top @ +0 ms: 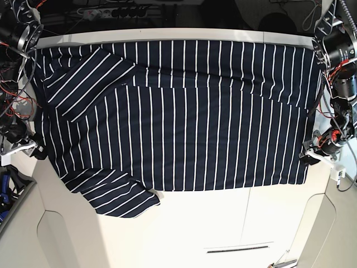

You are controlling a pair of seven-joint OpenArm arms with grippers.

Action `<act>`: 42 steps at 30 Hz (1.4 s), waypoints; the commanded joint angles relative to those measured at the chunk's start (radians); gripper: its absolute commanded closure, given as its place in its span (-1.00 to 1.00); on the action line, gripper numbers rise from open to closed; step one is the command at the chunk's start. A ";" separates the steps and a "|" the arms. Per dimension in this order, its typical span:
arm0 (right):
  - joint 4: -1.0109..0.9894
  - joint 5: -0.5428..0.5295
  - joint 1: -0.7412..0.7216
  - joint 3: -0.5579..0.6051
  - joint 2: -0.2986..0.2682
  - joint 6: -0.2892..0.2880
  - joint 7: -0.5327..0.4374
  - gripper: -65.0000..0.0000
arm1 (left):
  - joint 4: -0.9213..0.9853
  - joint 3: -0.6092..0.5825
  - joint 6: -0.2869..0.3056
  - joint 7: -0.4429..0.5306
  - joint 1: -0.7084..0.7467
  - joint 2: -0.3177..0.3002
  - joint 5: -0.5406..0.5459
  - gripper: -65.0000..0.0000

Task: Fold the T-shirt properly
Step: 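Grasp the shirt's side edges midway along with both grippers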

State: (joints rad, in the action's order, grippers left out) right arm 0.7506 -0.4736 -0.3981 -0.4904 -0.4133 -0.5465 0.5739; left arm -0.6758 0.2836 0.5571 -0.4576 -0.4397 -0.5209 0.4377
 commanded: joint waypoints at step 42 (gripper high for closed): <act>-0.038 0.026 -0.028 0.139 0.078 -0.045 -0.036 0.95 | -0.011 -0.030 0.010 0.006 -0.029 0.008 0.014 0.58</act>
State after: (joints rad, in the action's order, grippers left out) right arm 0.7040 -0.4717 -0.4129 -0.3546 -0.3290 -0.5957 0.5060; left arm -0.6746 0.2523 0.5583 -0.4557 -0.4435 -0.4980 0.4454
